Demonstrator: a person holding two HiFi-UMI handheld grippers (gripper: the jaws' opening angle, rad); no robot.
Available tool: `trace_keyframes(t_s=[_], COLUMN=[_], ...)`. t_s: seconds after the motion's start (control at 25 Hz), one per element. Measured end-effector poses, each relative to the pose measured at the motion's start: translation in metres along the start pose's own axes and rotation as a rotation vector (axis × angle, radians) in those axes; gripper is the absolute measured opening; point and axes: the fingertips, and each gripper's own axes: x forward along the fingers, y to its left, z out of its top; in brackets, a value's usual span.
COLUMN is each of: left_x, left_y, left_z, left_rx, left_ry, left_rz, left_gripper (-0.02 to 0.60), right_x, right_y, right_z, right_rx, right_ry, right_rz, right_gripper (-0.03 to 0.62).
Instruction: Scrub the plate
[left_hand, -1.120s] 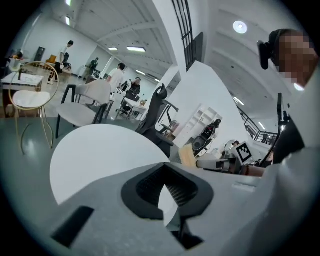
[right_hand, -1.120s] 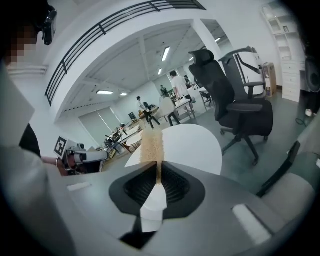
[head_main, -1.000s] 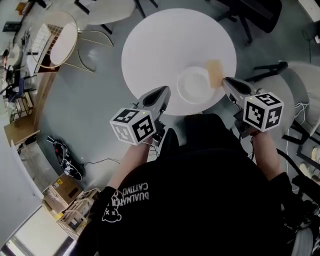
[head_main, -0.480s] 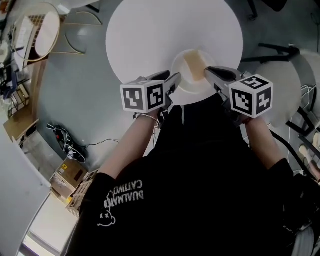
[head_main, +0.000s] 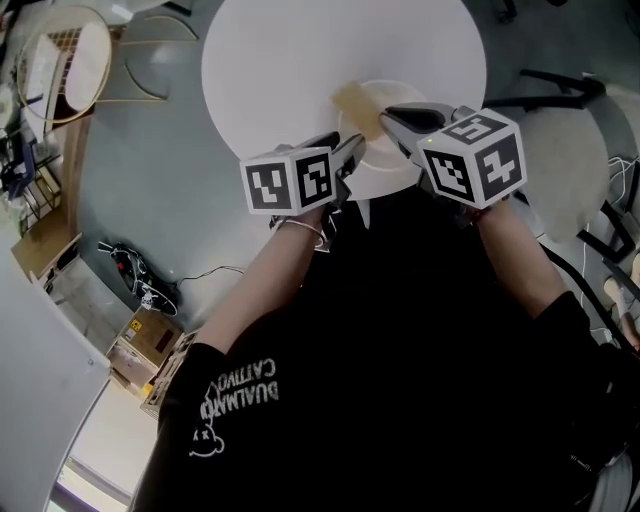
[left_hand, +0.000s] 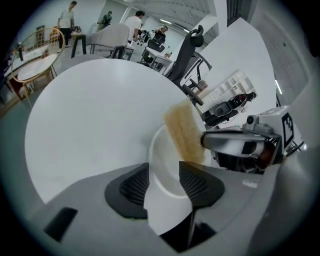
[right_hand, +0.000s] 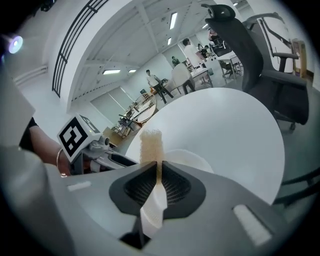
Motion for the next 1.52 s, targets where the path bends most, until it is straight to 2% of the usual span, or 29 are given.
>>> trace_keyframes(t_s=[0.16, 0.28, 0.36, 0.4, 0.6, 0.72, 1.0, 1.52], left_x=[0.001, 0.002, 0.003, 0.003, 0.002, 0.000, -0.004, -0.003], left_y=[0.006, 0.012, 0.014, 0.014, 0.014, 0.012, 0.014, 0.015], left_z=[-0.004, -0.004, -0.004, -0.003, -0.005, -0.007, -0.008, -0.008], left_rx=[0.000, 0.001, -0.009, -0.013, -0.056, -0.054, -0.071, -0.162], left_ry=[0.007, 0.006, -0.001, -0.007, -0.035, -0.045, -0.064, -0.095], left_rz=[0.021, 0.048, 0.068, 0.073, 0.074, 0.081, 0.072, 0.054], left_gripper=[0.183, 0.131, 0.062, 0.053, 0.047, 0.046, 0.041, 0.037], right_x=[0.009, 0.018, 0.022, 0.024, 0.031, 0.031, 0.019, -0.021], right_y=[0.006, 0.009, 0.010, 0.010, 0.010, 0.003, -0.025, -0.064], right_z=[0.005, 0.002, 0.000, 0.000, -0.003, -0.004, 0.007, 0.009], right_rx=[-0.094, -0.128, -0.127, -0.125, -0.113, -0.091, -0.049, 0.031], right_ry=[0.053, 0.093, 0.100, 0.102, 0.120, 0.123, 0.098, 0.023], right_rz=[-0.030, -0.030, -0.029, -0.029, -0.028, -0.039, -0.120, -0.233], right_gripper=[0.035, 0.035, 0.035, 0.035, 0.035, 0.037, 0.037, 0.037])
